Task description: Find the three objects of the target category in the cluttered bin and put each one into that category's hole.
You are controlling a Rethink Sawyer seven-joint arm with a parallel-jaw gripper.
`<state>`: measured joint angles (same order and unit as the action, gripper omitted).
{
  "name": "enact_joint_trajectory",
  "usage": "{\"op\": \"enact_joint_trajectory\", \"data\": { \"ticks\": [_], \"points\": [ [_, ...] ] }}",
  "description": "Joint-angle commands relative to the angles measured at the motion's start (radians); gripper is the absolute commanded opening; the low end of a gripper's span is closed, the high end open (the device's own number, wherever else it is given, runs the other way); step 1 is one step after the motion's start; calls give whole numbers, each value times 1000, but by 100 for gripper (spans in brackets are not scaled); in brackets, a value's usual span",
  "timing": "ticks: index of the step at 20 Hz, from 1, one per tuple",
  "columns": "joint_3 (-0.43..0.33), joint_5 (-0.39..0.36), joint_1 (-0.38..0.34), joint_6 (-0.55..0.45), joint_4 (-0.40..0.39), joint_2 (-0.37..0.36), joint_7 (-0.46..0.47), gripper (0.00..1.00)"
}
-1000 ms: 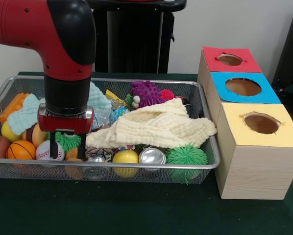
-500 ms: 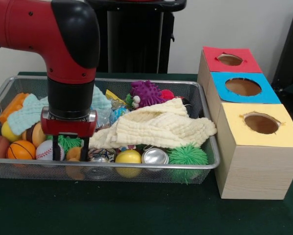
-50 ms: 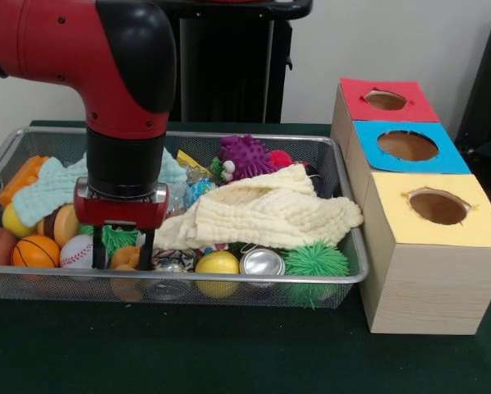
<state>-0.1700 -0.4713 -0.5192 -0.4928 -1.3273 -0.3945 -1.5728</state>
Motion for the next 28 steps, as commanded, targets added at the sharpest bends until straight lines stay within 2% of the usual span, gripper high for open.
{"op": "enact_joint_trajectory", "data": {
  "ticks": [1,7,11,19,21,28],
  "points": [
    [-33,3,25,-78,16,4,-13,100],
    [-36,-1,24,-61,43,41,-11,100],
    [-48,-11,19,-39,102,103,1,100],
    [-40,-22,26,-65,175,149,21,100],
    [-38,-25,26,-58,181,156,19,100],
    [-24,-28,30,-43,105,103,1,100]
  ]
}}
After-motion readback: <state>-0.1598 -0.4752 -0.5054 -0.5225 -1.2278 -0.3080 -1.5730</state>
